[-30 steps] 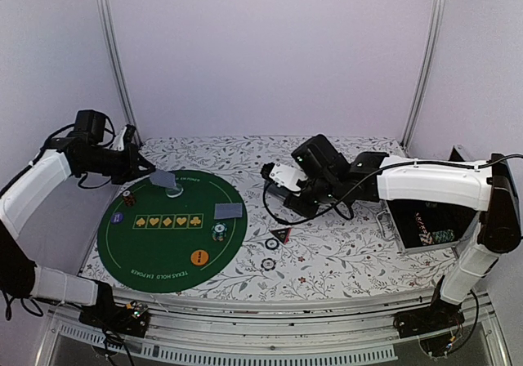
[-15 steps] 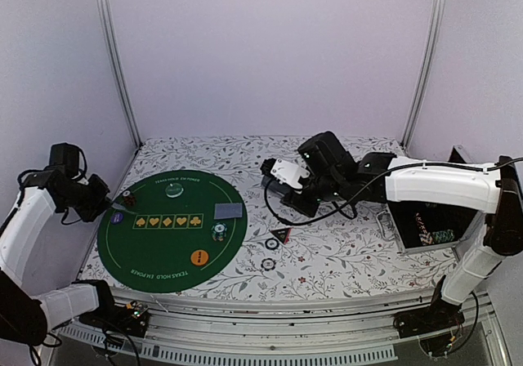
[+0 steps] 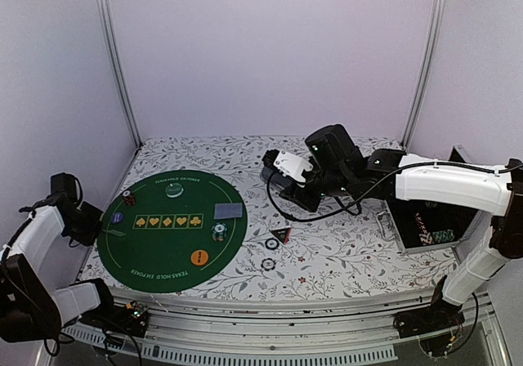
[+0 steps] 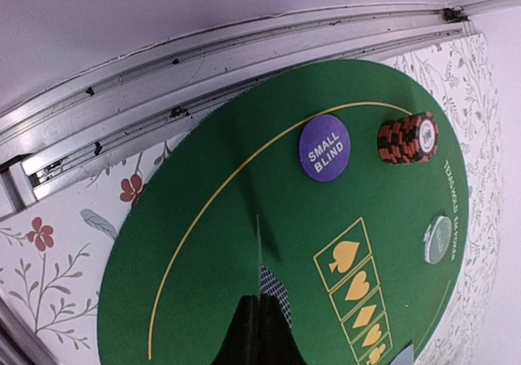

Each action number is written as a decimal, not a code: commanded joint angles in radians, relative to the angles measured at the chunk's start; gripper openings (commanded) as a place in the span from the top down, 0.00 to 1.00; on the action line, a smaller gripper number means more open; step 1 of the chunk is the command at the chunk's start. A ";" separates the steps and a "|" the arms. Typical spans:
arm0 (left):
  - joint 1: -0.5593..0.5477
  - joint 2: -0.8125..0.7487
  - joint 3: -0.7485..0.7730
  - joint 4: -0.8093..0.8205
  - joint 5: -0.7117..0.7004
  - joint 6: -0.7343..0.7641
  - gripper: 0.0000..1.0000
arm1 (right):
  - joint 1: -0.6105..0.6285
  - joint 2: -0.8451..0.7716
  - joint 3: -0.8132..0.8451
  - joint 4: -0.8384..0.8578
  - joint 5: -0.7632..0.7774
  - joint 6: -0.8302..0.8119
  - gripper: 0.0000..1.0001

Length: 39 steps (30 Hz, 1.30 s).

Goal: Distribute texas hold em gaming equipment
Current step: Distribute the poker card in the small blind area, then pick up the poker card from the face-down deck piles.

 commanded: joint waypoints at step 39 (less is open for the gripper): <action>-0.490 0.083 0.498 0.182 0.066 0.225 0.21 | 0.017 0.016 0.092 -0.020 0.042 -0.052 0.55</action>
